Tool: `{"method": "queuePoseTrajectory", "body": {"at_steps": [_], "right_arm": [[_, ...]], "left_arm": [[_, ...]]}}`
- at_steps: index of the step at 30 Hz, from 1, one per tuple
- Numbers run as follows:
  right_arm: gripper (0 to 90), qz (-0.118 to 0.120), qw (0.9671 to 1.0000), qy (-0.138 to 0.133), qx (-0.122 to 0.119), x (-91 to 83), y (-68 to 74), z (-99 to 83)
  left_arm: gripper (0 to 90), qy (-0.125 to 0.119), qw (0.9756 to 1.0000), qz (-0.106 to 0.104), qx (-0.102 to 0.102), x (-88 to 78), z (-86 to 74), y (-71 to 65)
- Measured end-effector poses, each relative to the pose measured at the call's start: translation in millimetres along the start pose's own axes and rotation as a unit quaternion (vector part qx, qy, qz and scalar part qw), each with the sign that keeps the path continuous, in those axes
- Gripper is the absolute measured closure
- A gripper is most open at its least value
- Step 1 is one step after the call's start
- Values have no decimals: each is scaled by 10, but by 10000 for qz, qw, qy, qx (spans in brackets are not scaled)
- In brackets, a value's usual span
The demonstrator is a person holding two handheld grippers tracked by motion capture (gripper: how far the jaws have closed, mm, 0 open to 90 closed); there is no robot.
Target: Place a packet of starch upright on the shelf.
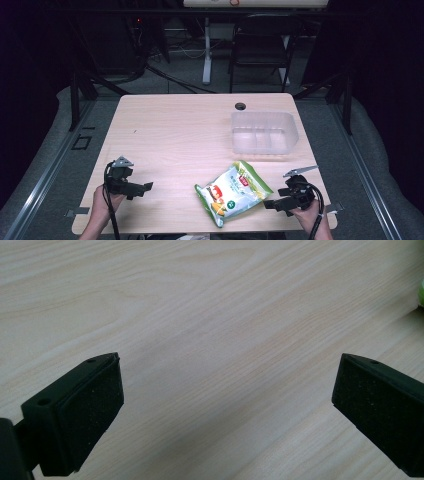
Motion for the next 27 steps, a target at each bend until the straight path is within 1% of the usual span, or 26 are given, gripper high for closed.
{"method": "queuePoseTrajectory", "body": {"at_steps": [1, 3, 5, 6, 8, 9, 10, 11, 13, 14, 15, 16, 17, 19, 20, 21, 22, 23, 24, 25, 27], "right_arm": [[125, 41, 10000, 53, -5, 18, 11, 3], [128, 1, 9999, 161, 24, 48, 30, 4], [129, 46, 9998, 170, 67, 64, 35, 2], [131, 123, 9995, 253, 108, 86, 34, 3], [139, 178, 9994, 262, 151, 117, 45, 6], [139, 178, 9994, 262, 151, 117, 45, 6], [146, 136, 9991, 368, 135, 153, 50, 33], [146, 136, 9991, 368, 135, 153, 50, 33], [167, 239, 9987, 406, 189, 185, 45, 58], [186, 292, 9984, 399, 280, 221, 42, 88], [187, 344, 9981, 389, 317, 238, 41, 105], [191, 368, 9980, 397, 332, 256, 41, 121], [201, 385, 9979, 345, 399, 271, 48, 135], [210, 381, 9978, 328, 424, 280, 46, 154], [215, 417, 9976, 307, 449, 287, 37, 176], [217, 469, 9971, 278, 533, 298, 30, 198], [219, 489, 9970, 255, 551, 305, 24, 211], [216, 540, 9962, 200, 648, 323, 11, 236], [210, 542, 9959, 200, 692, 329, 0, 246], [209, 545, 9954, 139, 770, 340, -5, 252], [202, 527, 9958, 159, 736, 340, -22, 281]], "left_arm": [[2, 16, 10000, -15, -1, -3, 0, 2], [2, 55, 10000, -54, -7, -9, 1, 5], [2, 53, 10000, -52, -7, -9, 1, 5], [2, 4, 10000, -7, -4, -1, -1, 1], [2, 40, 10000, -29, 14, -1, 2, 5], [2, 40, 10000, -29, 14, -1, 2, 5], [2, 74, 10000, -29, 4, -1, 4, 5], [2, 74, 10000, -29, 4, -1, 4, 5], [2, 49, 10000, -42, 12, 0, 4, 3], [2, 35, 10000, 6, -1, -1, 0, 4], [2, 79, 10000, -34, -1, -5, 1, 10], [2, 79, 10000, -34, -1, -5, 1, 10], [2, 70, 10000, -39, -16, -1, -1, 9], [2, 75, 10000, -35, -13, 1, 0, 4], [2, 61, 10000, -7, 14, 1, 1, 3], [2, 61, 10000, -4, 13, 1, 1, 2], [2, 65, 10000, 1, 10, 0, 0, 2], [2, 75, 10000, -19, -7, -4, -2, 3], [2, 75, 10000, -19, -7, -4, -2, 3], [2, 76, 10000, -23, -22, -1, -3, 3], [3, 68, 10000, 1, -28, 2, -5, 0]]}}
Point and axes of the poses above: each handheld gripper's, and its own axes: x roughly forward along the jaws, z roughly out of its top, y roughly to its left, the point moved 1 cm from there along x, roughly forward along the jaws, and after that the axes turned 12 degrees about x, right-handed, at the moved point
